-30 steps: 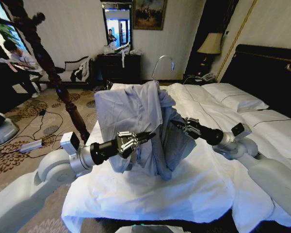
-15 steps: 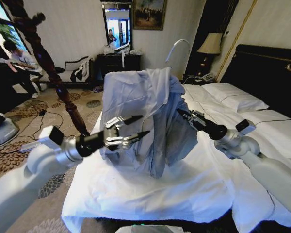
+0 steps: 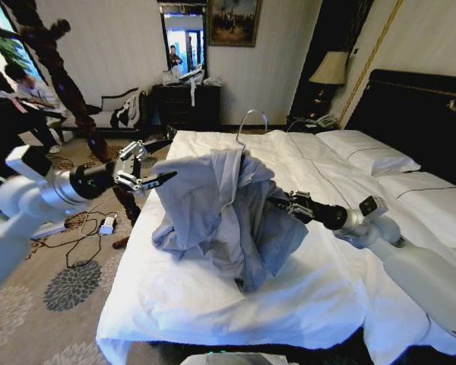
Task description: Pick up the clothes from the bed and hang them on the clothes hanger.
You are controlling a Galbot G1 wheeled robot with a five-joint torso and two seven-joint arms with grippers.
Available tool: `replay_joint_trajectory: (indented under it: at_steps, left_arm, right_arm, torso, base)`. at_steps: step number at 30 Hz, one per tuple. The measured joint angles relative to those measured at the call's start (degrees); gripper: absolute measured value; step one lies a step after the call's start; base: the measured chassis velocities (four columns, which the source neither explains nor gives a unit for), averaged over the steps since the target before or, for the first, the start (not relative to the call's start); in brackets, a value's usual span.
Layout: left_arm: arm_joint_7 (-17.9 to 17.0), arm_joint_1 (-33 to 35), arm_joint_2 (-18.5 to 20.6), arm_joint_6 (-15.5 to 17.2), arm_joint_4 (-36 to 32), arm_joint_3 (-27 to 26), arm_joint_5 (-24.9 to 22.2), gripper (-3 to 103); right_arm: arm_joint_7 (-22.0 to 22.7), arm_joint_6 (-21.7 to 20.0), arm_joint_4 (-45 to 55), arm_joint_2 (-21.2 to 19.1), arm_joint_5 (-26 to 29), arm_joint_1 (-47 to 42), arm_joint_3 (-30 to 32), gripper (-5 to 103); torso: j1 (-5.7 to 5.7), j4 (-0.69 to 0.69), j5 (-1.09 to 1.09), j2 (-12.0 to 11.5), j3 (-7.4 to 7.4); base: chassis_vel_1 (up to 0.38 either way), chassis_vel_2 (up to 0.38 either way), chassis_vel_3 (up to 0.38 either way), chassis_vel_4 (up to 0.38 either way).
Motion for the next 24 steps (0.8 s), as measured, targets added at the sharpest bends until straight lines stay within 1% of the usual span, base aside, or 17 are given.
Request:
replay_joint_trajectory:
  at_steps: [1,2,3,4,6,7,9,10,11,15,18,21,22,24]
  left_arm:
    - [2.07,0.15,1.47,0.02,0.57,0.28,1.09,100]
    - [3.41,0.30,2.30,0.03,0.87,0.43,1.91,100]
    - [3.41,0.30,2.30,0.03,0.87,0.43,1.91,100]
    - [6.07,0.75,3.67,0.10,1.57,0.76,3.80,100]
    - [9.18,1.45,4.96,0.25,2.71,1.35,7.11,100]
    - [9.18,1.45,4.96,0.25,2.71,1.35,7.11,100]
    - [11.22,1.88,5.33,0.36,4.04,2.32,11.05,100]
    - [11.76,1.92,5.31,0.44,4.35,2.74,12.19,100]
    - [11.76,1.92,5.31,0.44,4.35,2.74,12.19,100]
    - [13.41,1.95,4.31,0.93,4.60,5.02,17.32,100]
    - [13.58,1.90,3.78,1.05,4.56,5.66,18.52,103]
    - [13.61,1.72,3.11,1.47,4.36,6.33,19.57,92]
    - [13.61,1.72,3.11,1.47,4.36,6.33,19.57,92]
    - [13.97,1.69,2.95,1.60,4.27,6.59,20.03,81]
  right_arm:
    - [-0.55,-0.07,0.01,0.25,-0.55,0.33,-0.75,19]
    - [-1.04,-0.13,0.07,0.47,-1.04,0.54,-1.31,19]
    - [-1.04,-0.13,0.07,0.47,-1.04,0.54,-1.31,19]
    - [-1.95,-0.32,0.21,0.94,-2.29,1.03,-2.21,19]
    - [-3.24,-0.62,0.19,1.55,-4.15,2.01,-3.35,19]
    - [-3.24,-0.62,0.19,1.55,-4.15,2.01,-3.35,19]
    - [-4.47,-0.82,0.14,1.92,-5.46,2.96,-4.27,19]
    - [-4.71,-0.86,0.17,1.95,-5.69,3.11,-4.38,19]
    - [-4.71,-0.86,0.17,1.95,-5.69,3.11,-4.38,19]
    - [-4.93,-0.99,0.84,1.89,-6.27,3.10,-4.41,19]
    - [-4.99,-1.05,1.09,1.84,-6.46,3.10,-4.38,19]
    - [-5.07,-1.47,1.71,1.75,-7.22,3.38,-4.38,19]
    - [-5.07,-1.47,1.71,1.75,-7.22,3.38,-4.38,19]
    - [-5.21,-1.94,2.24,1.70,-7.55,4.03,-4.69,19]
  torso:
    - [0.00,0.01,0.01,0.00,0.00]
    - [0.00,0.02,0.02,0.00,0.00]
    - [0.00,0.02,0.02,0.00,0.00]
    - [0.00,0.03,0.02,0.00,0.00]
    - [0.00,0.01,0.01,0.00,0.00]
    - [0.00,0.01,0.01,0.00,0.00]
    - [0.00,0.02,0.01,0.00,0.00]
    - [0.00,0.02,0.00,0.00,0.00]
    - [0.00,0.02,0.00,0.00,0.00]
    - [0.00,0.00,0.01,0.00,0.00]
    - [0.00,0.00,0.01,0.00,0.00]
    - [0.00,0.00,0.01,0.00,0.00]
    - [0.00,0.00,0.01,0.00,0.00]
    - [0.00,0.00,0.01,0.00,0.00]
  base:
    - [0.000,0.000,0.000,0.000]
    - [0.000,0.000,0.000,0.000]
    - [0.000,0.000,0.000,0.000]
    - [0.000,0.000,0.000,0.000]
    - [0.000,0.000,0.000,0.000]
    - [0.000,0.000,0.000,0.000]
    - [0.000,0.000,0.000,0.000]
    - [0.000,0.000,0.000,0.000]
    - [0.000,0.000,0.000,0.000]
    - [0.000,0.000,0.000,0.000]
    - [0.000,0.000,0.000,0.000]
    - [0.000,0.000,0.000,0.000]
    - [0.000,0.000,0.000,0.000]
    - [0.000,0.000,0.000,0.000]
